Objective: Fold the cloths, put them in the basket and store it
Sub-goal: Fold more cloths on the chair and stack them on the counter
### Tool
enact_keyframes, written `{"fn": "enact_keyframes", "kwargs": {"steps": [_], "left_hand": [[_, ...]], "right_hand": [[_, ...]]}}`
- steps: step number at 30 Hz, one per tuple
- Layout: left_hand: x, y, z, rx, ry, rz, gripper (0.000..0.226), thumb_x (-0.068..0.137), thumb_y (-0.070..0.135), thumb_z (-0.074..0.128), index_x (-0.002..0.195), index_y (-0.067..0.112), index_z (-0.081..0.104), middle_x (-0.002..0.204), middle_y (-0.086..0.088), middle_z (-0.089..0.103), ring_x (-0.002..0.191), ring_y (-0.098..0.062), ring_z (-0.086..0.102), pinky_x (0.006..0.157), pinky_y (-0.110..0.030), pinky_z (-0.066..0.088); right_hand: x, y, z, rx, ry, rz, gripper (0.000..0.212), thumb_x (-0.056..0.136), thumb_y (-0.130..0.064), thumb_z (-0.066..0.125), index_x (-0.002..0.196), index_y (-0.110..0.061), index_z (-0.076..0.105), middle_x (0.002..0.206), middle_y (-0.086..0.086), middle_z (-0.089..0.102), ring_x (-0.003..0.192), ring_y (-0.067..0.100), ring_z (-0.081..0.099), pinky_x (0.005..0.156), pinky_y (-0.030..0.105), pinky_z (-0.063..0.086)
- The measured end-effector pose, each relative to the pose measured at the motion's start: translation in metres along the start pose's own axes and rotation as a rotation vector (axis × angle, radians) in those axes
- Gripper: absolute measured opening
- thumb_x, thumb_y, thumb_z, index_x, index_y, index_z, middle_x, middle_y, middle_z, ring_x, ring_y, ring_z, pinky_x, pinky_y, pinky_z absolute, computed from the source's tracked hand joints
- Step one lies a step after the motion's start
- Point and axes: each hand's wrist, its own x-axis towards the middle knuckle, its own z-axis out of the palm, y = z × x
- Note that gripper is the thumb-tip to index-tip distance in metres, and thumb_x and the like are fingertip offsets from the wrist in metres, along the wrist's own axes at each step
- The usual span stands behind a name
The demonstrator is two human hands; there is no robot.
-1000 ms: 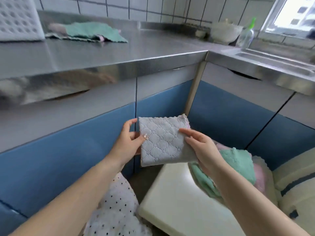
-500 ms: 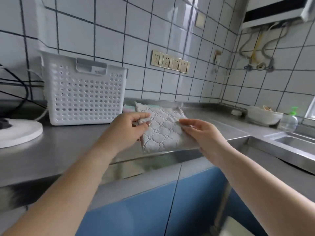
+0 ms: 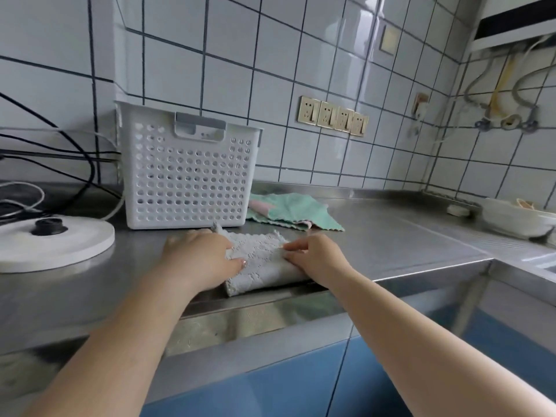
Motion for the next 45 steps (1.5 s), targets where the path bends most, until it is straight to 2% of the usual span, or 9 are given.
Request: {"fn": "enact_keyframes", "kwargs": {"steps": [8, 11, 15, 18, 23, 31, 35, 39, 45], "left_hand": [[0.006, -0.002, 0.005, 0.093, -0.108, 0.022, 0.055, 0.092, 0.062, 0.029, 0.14, 0.036, 0.04, 0.159, 0.002, 0.002, 0.145, -0.022, -0.013, 0.112, -0.058, -0.002], [0.004, 0.004, 0.004, 0.079, 0.029, 0.043, 0.054, 0.091, 0.062, 0.034, 0.141, 0.039, 0.036, 0.159, 0.003, 0.008, 0.146, -0.022, -0.002, 0.114, -0.055, 0.005], [-0.011, 0.041, 0.013, -0.153, 0.301, 0.251, 0.041, 0.088, 0.049, 0.051, 0.126, 0.035, 0.054, 0.137, 0.005, 0.049, 0.128, -0.02, 0.041, 0.102, -0.036, 0.037], [-0.029, 0.092, 0.035, -0.37, 0.296, 0.449, 0.023, 0.087, 0.039, 0.057, 0.108, 0.03, 0.064, 0.104, 0.01, 0.063, 0.1, -0.014, 0.057, 0.079, -0.031, 0.047], [-0.079, 0.187, 0.103, -0.518, 0.088, 0.691, 0.014, 0.087, 0.039, 0.058, 0.097, 0.032, 0.065, 0.087, 0.014, 0.062, 0.086, -0.009, 0.059, 0.073, -0.032, 0.049], [-0.162, 0.295, 0.236, -0.555, -0.422, 0.92, 0.009, 0.088, 0.035, 0.057, 0.092, 0.033, 0.064, 0.089, 0.016, 0.063, 0.085, -0.005, 0.058, 0.077, -0.03, 0.049], [-0.173, 0.322, 0.287, -0.504, -0.569, 0.923, 0.017, 0.09, 0.034, 0.057, 0.103, 0.029, 0.066, 0.102, 0.013, 0.064, 0.096, -0.006, 0.059, 0.085, -0.03, 0.049], [-0.171, 0.353, 0.32, -0.5, -0.575, 0.949, 0.034, 0.09, 0.029, 0.058, 0.124, 0.025, 0.058, 0.126, 0.006, 0.058, 0.119, -0.012, 0.051, 0.099, -0.031, 0.041], [-0.177, 0.412, 0.328, -0.49, -0.392, 1.295, 0.056, 0.087, 0.009, 0.053, 0.14, 0.024, 0.043, 0.149, 0.006, 0.037, 0.14, -0.014, 0.027, 0.113, -0.03, 0.024]], "right_hand": [[-0.004, 0.008, 0.0, -0.196, 0.056, -0.039, 0.026, 0.088, -0.04, 0.057, 0.109, -0.03, 0.069, 0.113, 0.0, 0.066, 0.101, 0.019, 0.059, 0.076, 0.025, 0.042], [-0.016, 0.012, -0.006, -0.116, 0.153, -0.091, 0.026, 0.089, -0.038, 0.057, 0.112, -0.03, 0.066, 0.125, -0.002, 0.056, 0.098, 0.017, 0.059, 0.081, 0.026, 0.044], [-0.054, 0.031, -0.028, 0.006, 0.237, -0.134, 0.016, 0.089, -0.031, 0.059, 0.103, -0.031, 0.068, 0.105, -0.011, 0.059, 0.063, -0.005, 0.047, 0.062, 0.007, 0.034], [-0.098, 0.061, -0.049, 0.048, 0.28, -0.075, 0.014, 0.088, -0.025, 0.061, 0.097, -0.029, 0.071, 0.091, -0.015, 0.057, 0.062, -0.004, 0.049, 0.062, 0.004, 0.035], [-0.201, 0.145, -0.085, -0.021, 0.355, 0.169, 0.011, 0.087, -0.026, 0.063, 0.093, -0.028, 0.072, 0.079, -0.02, 0.057, 0.063, -0.002, 0.051, 0.063, 0.005, 0.036], [-0.371, 0.278, -0.102, -0.132, 0.393, 0.719, 0.01, 0.087, -0.027, 0.062, 0.091, -0.029, 0.07, 0.088, -0.013, 0.066, 0.065, -0.004, 0.053, 0.058, 0.005, 0.035], [-0.413, 0.32, -0.08, -0.177, 0.314, 0.923, 0.021, 0.089, -0.03, 0.059, 0.108, -0.024, 0.067, 0.108, -0.007, 0.064, 0.087, 0.004, 0.058, 0.07, 0.014, 0.039], [-0.416, 0.348, -0.064, -0.19, 0.317, 1.011, 0.045, 0.087, -0.036, 0.06, 0.129, -0.021, 0.053, 0.123, -0.001, 0.054, 0.11, 0.013, 0.052, 0.087, 0.024, 0.042], [-0.402, 0.369, -0.064, -0.138, 0.394, 0.978, 0.025, 0.083, -0.029, 0.065, 0.107, -0.023, 0.066, 0.102, -0.009, 0.067, 0.094, 0.011, 0.06, 0.08, 0.03, 0.05]]}}
